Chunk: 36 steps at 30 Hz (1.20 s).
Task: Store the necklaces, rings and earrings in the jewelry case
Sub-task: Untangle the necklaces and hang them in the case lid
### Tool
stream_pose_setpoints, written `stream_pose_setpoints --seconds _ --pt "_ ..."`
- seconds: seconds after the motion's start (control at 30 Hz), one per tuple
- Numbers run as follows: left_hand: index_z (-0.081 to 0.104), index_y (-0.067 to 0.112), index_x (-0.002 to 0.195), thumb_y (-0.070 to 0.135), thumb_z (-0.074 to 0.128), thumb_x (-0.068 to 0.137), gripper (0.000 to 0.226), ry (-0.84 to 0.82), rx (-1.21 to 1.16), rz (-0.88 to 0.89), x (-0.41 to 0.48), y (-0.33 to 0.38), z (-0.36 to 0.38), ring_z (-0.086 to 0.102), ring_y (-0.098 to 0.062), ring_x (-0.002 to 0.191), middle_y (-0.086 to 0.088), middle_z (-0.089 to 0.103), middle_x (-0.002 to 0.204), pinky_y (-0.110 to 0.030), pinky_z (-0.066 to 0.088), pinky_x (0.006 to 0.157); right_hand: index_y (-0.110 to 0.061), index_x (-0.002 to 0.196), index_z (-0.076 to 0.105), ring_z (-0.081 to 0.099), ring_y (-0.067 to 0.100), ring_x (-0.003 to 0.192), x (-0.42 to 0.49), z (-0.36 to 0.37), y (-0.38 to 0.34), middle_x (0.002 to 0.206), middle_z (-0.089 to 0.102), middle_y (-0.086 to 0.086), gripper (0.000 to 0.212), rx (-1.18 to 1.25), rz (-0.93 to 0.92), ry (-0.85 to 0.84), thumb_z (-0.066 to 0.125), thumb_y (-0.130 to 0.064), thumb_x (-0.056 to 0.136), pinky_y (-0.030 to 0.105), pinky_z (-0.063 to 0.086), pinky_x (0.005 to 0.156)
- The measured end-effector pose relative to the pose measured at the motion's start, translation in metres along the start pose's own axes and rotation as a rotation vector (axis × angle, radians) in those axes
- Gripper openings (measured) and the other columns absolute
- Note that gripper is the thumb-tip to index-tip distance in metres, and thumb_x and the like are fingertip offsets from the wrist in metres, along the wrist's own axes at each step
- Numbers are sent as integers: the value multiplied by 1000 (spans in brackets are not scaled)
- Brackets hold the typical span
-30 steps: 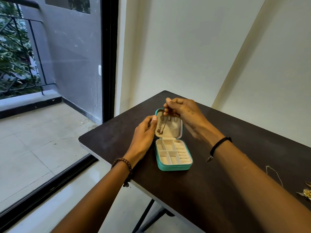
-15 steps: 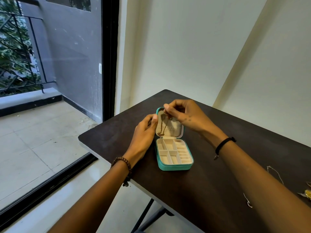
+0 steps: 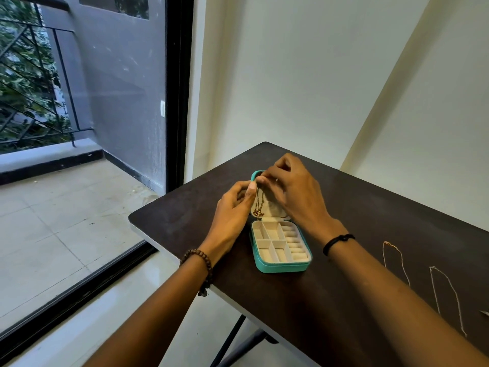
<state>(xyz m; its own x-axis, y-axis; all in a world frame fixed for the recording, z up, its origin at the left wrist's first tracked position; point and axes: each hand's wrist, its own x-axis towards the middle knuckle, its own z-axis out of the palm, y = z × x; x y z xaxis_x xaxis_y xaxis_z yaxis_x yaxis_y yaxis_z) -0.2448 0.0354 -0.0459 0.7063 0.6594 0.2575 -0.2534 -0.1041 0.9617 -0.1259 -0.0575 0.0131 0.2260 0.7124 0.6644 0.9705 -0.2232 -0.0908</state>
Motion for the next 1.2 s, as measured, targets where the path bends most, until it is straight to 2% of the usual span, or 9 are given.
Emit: stream_pose_setpoints --seconds 0.13,0.27,0.4,0.57,0.67,0.87,1.07,1.2 --pt "62 22 121 47 50 95 38 4 10 -7 1 -2 -1 69 -11 102 1 70 110 -38 57 91 -12 96 73 55 16 76 -5 4 -3 93 57 7 22 -137 -112 101 64 -32 94 31 53 52" --pt "61 22 122 47 50 95 39 -1 7 -9 1 -1 -1 69 -12 102 0 70 110 -39 57 92 -11 93 72 53 17 72 -6 8 -1 91 56 9 28 -174 -173 177 58 -34 97 32 51 48" --pt "61 20 122 41 50 98 34 -1 -6 -4 -1 0 0 70 -12 100 -1 71 109 -38 58 89 -12 92 74 53 15 73 -7 13 2 93 55 8 25 -147 -141 227 62 -34 96 31 51 47" --pt "62 19 121 40 50 98 33 15 2 1 -1 0 1 70 -11 99 0 72 107 -39 58 89 -16 89 74 50 12 82 -9 15 1 101 52 7 16 -19 -41 267 73 -31 91 32 55 53" --pt "62 19 121 40 50 98 33 21 2 -8 0 0 0 70 -10 99 1 71 108 -40 58 90 -14 89 73 51 11 86 -4 15 1 103 52 7 19 39 -48 249 72 -33 91 33 57 56" --pt "61 19 121 39 49 99 33 24 -3 -7 0 0 1 70 -10 99 1 71 107 -39 58 89 -11 99 69 61 16 84 -3 13 0 104 57 8 30 -4 -113 186 55 -37 97 32 59 56" --pt "61 17 121 39 50 98 34 25 -11 -6 0 -1 1 70 -10 98 0 71 108 -36 59 88 -12 105 67 57 7 81 -15 11 -4 105 58 3 17 30 1 188 63 -27 98 25 57 57" --pt "61 17 122 38 49 100 33 25 -9 -1 0 -1 0 71 -11 95 0 71 108 -35 60 85 -18 102 66 52 1 81 -34 13 -9 105 59 -3 20 7 104 126 69 -36 94 17 49 53"
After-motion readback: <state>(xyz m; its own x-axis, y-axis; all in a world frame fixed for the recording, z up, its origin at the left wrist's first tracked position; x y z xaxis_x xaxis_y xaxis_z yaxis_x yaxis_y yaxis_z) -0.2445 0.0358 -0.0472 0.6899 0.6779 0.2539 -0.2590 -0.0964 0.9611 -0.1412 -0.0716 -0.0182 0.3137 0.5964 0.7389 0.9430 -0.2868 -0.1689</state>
